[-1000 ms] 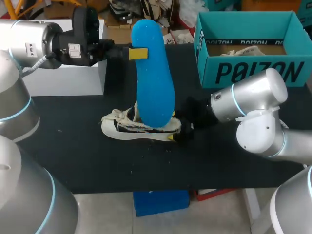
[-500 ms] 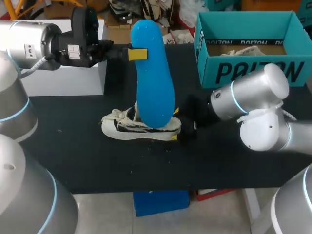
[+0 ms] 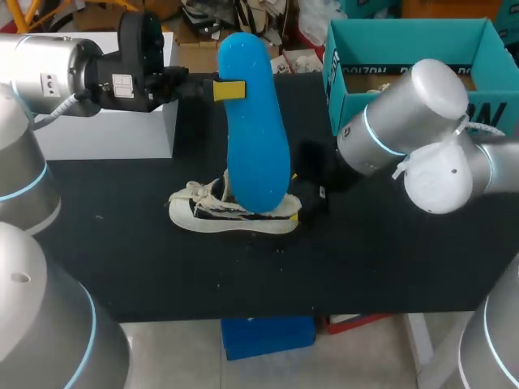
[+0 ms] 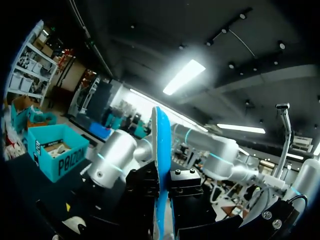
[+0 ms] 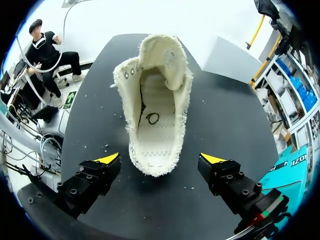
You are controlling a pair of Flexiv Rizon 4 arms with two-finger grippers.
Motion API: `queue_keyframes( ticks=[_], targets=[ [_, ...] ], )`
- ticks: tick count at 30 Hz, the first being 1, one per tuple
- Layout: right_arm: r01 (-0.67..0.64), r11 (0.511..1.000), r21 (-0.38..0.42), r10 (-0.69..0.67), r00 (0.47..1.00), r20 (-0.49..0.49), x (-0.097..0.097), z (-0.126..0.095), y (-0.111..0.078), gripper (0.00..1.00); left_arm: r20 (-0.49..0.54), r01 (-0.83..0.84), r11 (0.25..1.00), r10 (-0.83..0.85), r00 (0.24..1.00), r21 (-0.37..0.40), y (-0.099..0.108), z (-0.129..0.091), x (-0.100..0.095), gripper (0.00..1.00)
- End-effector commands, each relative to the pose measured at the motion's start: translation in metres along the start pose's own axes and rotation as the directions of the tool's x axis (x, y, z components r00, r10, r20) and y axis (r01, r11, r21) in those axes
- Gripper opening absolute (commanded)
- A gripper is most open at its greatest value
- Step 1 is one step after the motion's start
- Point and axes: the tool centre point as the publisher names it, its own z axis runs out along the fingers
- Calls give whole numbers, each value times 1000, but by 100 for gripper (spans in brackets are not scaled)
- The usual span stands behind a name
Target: Take the shoe out of the shoebox, open the shoe tongue, remove and reinsert the insole, then place the shoe into the shoebox
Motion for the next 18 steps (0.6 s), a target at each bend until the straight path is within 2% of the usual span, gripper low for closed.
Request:
queue_keyframes(
  ticks=[1,10,18],
  targets=[
    [9,964,265,-9,1000,-3,-2,-5,10,100,3,-1,1000,1,1000,2,1,1,0,0],
    [71,923,378,-60,997,-41,-3,-4,22,100,3,-1,1000,1,1000,2,1,1,0,0],
    [106,897,430,-85,994,-68,-4,0,30,100,3,-1,1000,1,1000,2,1,1,0,0]
  ],
)
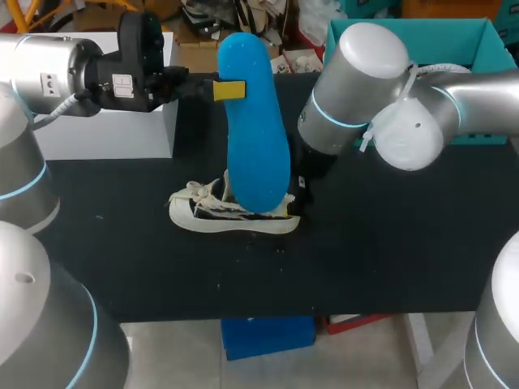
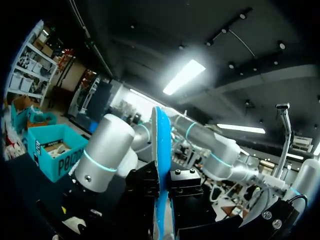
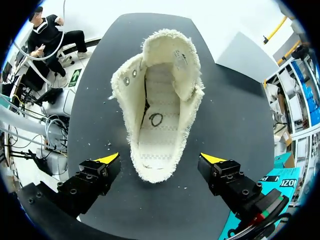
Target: Take the shoe out of the shoebox, open the shoe tongue, remove and reinsert the insole, then place the shoe into the shoebox
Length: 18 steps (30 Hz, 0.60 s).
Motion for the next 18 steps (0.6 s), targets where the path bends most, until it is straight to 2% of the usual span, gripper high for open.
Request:
queue_keyframes(
  ticks=[1,18],
  targets=[
    [8,976,217,-6,1000,-7,-3,2,8,100,3,-1,1000,1,1000,2,2,1,0,0],
    [25,975,219,-21,1000,-22,-1,7,19,100,3,-1,1000,1,1000,2,2,1,0,0]
  ],
)
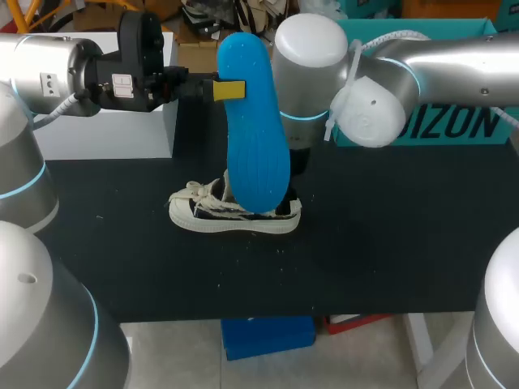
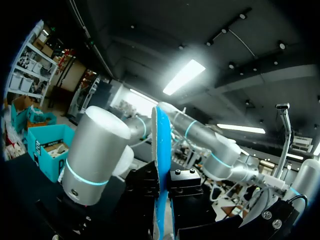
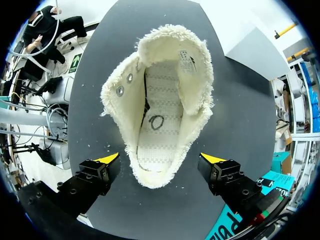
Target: Take the shoe out of the shoebox, open the shoe tongue, remove and reinsert the insole, then place the shoe into the shoebox
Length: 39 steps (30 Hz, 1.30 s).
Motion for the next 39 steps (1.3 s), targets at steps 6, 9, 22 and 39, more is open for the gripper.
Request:
queue_keyframes(
  ticks=[6,9,22,39],
  targets=[
    [0,999,32,1,1000,-5,1,3,6,100,3,-1,1000,1,1000,2,2,1,0,0],
    [-3,1000,21,3,1000,-6,2,4,6,100,3,-1,1000,1,1000,2,2,1,0,0],
    [-7,962,-273,16,1000,27,7,-5,-10,100,3,-1,1000,1,1000,2,2,1,0,0],
    [-48,773,-633,96,995,41,6,3,-17,100,3,-1,1000,1,1000,2,2,1,0,0]
  ],
)
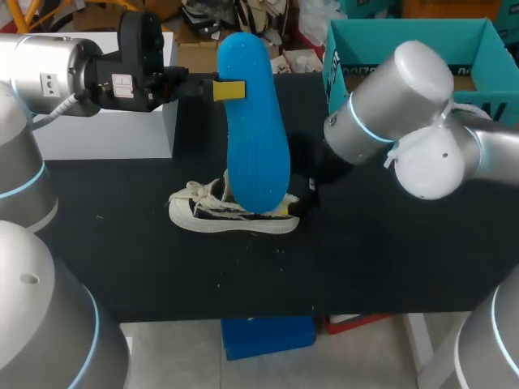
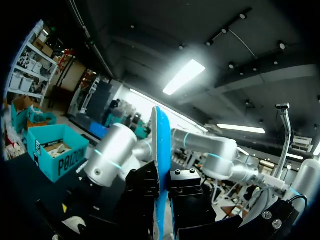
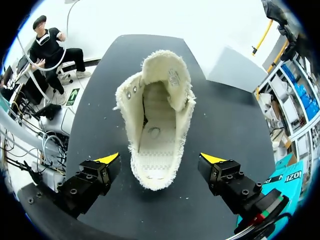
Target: Take the shoe out of the shoebox, open the shoe tongue, remove and reinsert the insole, then place the shoe into the shoebox
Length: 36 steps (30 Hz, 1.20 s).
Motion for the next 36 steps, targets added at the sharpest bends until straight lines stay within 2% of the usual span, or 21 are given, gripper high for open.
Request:
queue_keyframes(
  ticks=[1,11,36],
  targets=[
    [-12,966,-259,15,1000,11,3,6,-9,100,2,-1,1000,1,1000,2,2,1,0,0],
    [-43,914,-403,58,998,25,2,16,-17,100,2,-1,1000,1,1000,2,2,1,0,0],
    [-68,903,-425,77,997,4,2,28,-27,100,2,-1,1000,1,1000,2,2,1,0,0]
  ],
)
